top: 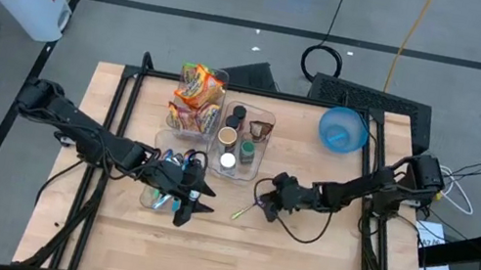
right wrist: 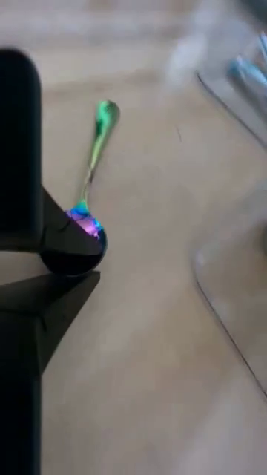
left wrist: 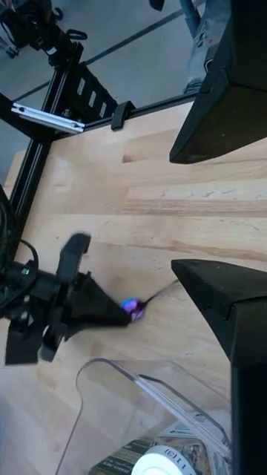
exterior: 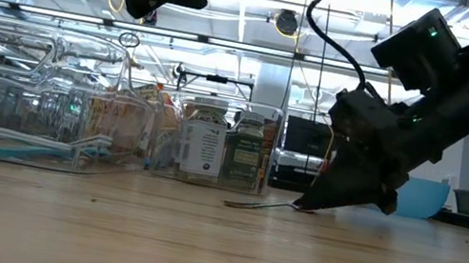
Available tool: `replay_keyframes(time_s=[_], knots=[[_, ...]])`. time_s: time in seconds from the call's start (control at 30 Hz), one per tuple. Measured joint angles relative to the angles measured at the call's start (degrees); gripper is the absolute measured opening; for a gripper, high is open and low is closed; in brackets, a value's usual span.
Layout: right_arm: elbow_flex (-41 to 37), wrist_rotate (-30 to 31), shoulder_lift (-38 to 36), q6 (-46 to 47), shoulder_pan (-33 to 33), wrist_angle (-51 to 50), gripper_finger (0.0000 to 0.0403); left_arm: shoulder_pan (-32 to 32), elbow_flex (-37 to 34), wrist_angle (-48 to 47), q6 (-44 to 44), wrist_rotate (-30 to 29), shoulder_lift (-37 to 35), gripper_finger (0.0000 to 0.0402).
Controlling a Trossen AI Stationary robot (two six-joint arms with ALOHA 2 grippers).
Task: Pick & Place Food Item
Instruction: Put the purple spoon into the bottom transparent bin
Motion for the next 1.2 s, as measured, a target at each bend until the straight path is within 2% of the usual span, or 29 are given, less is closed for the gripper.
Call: replay_keyframes(time_s=[0.07, 0.2, 0.27, 0.4, 0.5, 0.6, 0.77, 0.83, 1.0, 1.1, 1.2], knots=[[0.00, -1.75, 0.00, -1.02, 0.10, 0.22, 0.0010, 0.00, 0.00, 0.02, -0.02, 0.00, 0.00, 0.0230], [-0.08, -2.58, -1.33, -3.49, 0.99, 2.05, 0.0008, -0.03, 0.00, 0.30, -0.64, 0.01, 0.00, 0.0230], [0.42, 0.20, -3.53, -5.41, 2.12, 1.24, 0.0004, -0.24, 0.02, 1.48, -1.73, 0.00, 0.51, 0.0230], [4.24, 9.66, -8.60, -11.22, 6.37, -5.06, 0.0001, -1.32, 0.04, 7.18, -2.61, 0.08, 3.97, 0.0230], [8.52, 17.79, -10.49, -17.42, 11.03, -8.25, 0.0000, -2.13, 0.04, 13.34, -2.09, 0.53, 8.33, 0.0230], [13.16, 23.08, -10.47, -23.70, 15.20, -8.31, 0.0000, -2.21, 0.00, 18.61, -1.53, 0.76, 12.47, 0.0230], [17.66, 28.77, -10.05, -30.44, 19.54, -8.44, 0.0000, -1.53, 0.06, 24.43, -1.90, 0.59, 17.00, 0.0230], [17.86, 31.23, -10.05, -31.74, 20.42, -8.61, 0.0000, -1.28, -0.01, 23.95, -1.77, 0.63, 17.68, 0.0230], [17.96, 31.56, -10.03, -32.65, 20.49, -8.63, 0.0000, -1.14, 0.04, 24.81, -1.97, 1.06, 18.58, 0.0228], [17.97, 31.53, -10.03, -32.58, 20.24, -9.10, 0.0000, -1.10, 0.04, 24.85, -2.59, 1.16, 18.53, 0.0202], [17.97, 31.40, -10.03, -32.49, 20.24, -9.24, 0.0000, -0.82, 0.04, 24.90, -2.94, 2.37, 18.49, 0.0138]])
